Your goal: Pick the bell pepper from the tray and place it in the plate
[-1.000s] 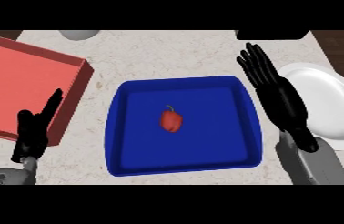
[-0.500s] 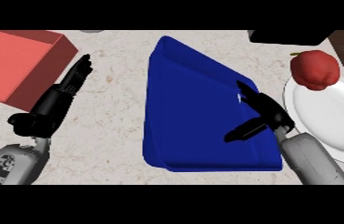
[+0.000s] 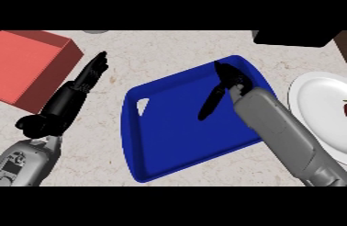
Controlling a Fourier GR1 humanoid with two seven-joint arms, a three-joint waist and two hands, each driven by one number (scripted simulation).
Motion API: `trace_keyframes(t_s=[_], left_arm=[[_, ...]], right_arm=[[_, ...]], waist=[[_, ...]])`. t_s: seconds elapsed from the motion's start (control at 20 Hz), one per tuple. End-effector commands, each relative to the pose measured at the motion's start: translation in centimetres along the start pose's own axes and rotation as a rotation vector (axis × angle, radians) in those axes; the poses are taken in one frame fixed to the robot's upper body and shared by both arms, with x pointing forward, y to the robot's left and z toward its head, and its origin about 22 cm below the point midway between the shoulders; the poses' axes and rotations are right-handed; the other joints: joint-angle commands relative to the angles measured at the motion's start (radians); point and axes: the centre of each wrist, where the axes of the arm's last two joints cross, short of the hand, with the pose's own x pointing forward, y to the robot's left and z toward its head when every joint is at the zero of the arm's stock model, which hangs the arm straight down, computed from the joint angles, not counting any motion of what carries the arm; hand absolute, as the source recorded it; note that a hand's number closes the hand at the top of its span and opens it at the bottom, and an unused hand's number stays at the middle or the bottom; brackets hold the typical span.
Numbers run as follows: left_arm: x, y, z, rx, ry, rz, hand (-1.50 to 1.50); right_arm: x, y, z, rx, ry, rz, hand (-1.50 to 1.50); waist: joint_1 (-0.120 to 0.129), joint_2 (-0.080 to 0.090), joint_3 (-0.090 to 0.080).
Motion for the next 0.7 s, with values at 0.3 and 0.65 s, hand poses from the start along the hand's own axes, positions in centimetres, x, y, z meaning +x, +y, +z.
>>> trace_keyframes(t_s=[0.3, 0.65], left_arm=[[-0.5, 0.0, 1.0, 0.005, -0.001, 0.002, 0.0], [-0.1, 0.5, 0.9, 0.028, 0.001, 0.007, 0.0]], right_arm=[[9.2, -0.5, 0.8, 0.285, 0.256, 0.019, -1.5], [9.5, -3.5, 0.0, 0.323, 0.376, 0.064, -1.5]], waist=[[-0.017, 0.004, 0.004], [-0.035, 0.0, 0.005]])
